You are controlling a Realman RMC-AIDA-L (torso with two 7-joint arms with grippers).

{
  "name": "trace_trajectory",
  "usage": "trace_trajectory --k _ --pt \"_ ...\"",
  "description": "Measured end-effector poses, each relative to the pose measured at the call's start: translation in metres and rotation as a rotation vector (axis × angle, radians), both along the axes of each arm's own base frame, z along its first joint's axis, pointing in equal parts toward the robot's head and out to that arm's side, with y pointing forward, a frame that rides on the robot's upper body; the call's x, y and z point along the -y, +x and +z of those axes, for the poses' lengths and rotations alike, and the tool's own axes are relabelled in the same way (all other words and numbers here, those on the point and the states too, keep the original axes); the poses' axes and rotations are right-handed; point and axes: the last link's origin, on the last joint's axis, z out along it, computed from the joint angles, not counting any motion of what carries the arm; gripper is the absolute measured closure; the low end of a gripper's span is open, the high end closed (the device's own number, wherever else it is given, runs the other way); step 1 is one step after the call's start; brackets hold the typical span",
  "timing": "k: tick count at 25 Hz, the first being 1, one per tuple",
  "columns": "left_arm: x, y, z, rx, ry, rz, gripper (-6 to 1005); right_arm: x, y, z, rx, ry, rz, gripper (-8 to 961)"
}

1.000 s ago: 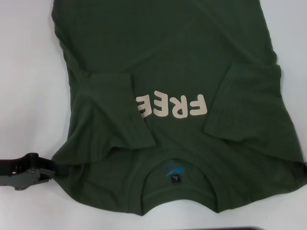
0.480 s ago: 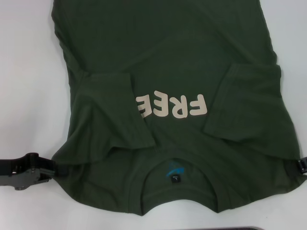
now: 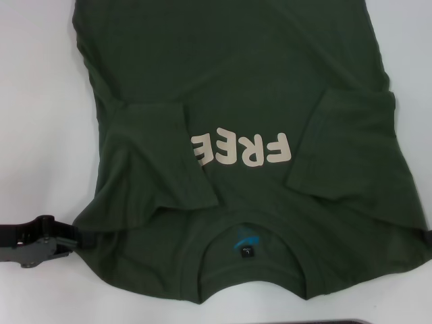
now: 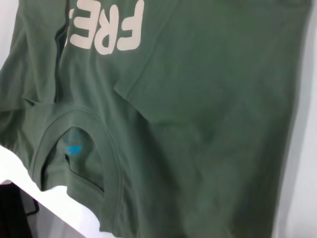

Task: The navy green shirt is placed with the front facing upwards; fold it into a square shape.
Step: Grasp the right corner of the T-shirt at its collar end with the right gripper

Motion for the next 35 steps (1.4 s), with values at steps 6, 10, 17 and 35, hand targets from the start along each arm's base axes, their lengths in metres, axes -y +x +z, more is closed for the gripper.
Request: trace_trajectory --k 6,10,17,35 --pt "0.000 0.000 0.000 0.001 -0.001 0.000 969 0.001 0.000 0.000 0.003 -0.007 -0.005 73" --pt "0.000 0.000 0.000 0.002 -0.002 0.005 968 0.000 -0.002 -0.004 0.000 -0.019 -0.001 73" --pt "-0.001 0.001 0.000 0.002 -0.002 0.004 968 0.001 0.000 -0.004 0.012 -0.026 -0.018 73" --pt "-0.002 0.002 0.000 0.001 -0.001 0.001 968 0.001 -0.002 -0.013 0.022 -0.056 -0.017 74"
